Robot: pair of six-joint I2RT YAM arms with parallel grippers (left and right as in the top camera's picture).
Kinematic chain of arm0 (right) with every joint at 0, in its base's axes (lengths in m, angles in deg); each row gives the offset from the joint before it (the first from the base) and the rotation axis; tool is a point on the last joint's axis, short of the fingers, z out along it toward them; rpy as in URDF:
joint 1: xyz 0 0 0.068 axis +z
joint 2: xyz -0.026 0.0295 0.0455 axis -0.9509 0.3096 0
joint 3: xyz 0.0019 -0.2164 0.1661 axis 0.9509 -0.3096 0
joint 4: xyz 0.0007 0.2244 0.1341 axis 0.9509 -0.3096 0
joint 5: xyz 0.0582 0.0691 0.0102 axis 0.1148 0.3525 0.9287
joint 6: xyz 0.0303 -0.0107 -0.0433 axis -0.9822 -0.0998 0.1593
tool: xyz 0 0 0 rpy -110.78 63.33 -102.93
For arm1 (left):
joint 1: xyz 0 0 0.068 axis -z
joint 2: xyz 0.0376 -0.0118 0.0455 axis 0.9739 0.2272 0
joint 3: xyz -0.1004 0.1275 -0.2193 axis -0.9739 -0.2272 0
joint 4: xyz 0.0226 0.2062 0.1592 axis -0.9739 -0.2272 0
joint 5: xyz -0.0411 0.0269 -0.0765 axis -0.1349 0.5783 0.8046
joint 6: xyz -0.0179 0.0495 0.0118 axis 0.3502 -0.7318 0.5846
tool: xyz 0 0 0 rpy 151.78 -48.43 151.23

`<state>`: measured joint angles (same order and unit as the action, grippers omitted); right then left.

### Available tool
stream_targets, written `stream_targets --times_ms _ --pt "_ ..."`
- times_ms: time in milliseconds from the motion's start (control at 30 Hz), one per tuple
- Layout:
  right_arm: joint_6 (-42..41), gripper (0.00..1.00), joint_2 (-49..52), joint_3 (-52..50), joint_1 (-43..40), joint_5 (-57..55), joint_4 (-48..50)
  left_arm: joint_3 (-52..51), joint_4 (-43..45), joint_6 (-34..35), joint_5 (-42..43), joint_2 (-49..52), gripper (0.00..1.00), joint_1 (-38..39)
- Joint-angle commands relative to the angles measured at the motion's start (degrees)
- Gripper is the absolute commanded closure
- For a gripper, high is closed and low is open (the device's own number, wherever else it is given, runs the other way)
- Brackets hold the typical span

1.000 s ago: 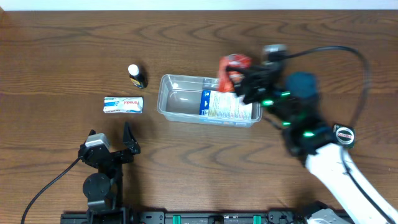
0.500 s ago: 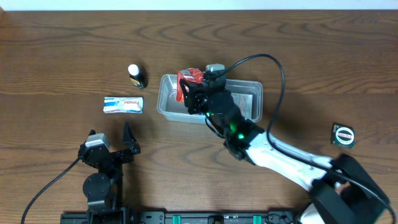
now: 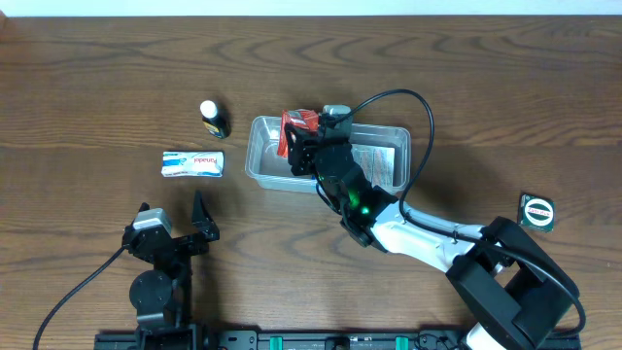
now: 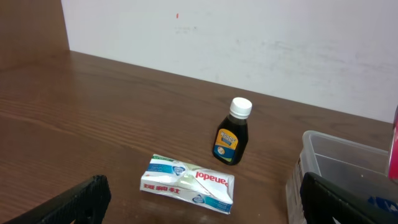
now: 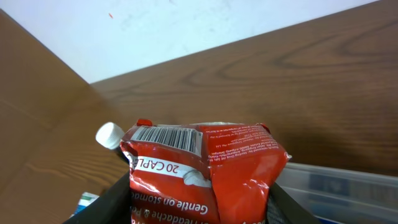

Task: Pack container
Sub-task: 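Lift the red packet and carry it over the container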

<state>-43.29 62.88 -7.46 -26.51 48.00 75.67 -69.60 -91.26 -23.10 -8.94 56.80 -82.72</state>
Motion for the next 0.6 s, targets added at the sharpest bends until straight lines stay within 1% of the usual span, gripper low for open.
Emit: stream_targets --times_ms 0,100,167,333,433,567 --pt "-1.2 0.60 0.6 2.8 0.4 0.9 0.2 -1.1 -2.1 -1.0 -0.7 -0.4 0.02 -0.2" --pt "-1.2 0.59 1.3 5.4 0.4 2.6 -3.5 -1.1 -2.1 -1.0 -0.7 -0.4 0.02 -0.2" --pt "-0.5 0.57 1.8 8.6 0.4 3.4 -9.5 -1.1 -2.1 -1.0 -0.7 -0.4 0.02 -0.2" --pt "5.8 0.55 4.0 18.7 0.4 4.8 -24.6 -1.1 -2.1 -1.0 -0.7 -0.4 0.02 -0.2" --pt "8.7 0.54 4.8 23.2 0.4 4.8 -29.9 -1.1 -2.1 -1.0 -0.7 -0.4 0.02 -0.2" --pt "8.8 0.55 5.0 26.8 0.4 5.0 -36.6 -1.1 -2.1 -1.0 -0.7 -0.4 0.02 -0.2"
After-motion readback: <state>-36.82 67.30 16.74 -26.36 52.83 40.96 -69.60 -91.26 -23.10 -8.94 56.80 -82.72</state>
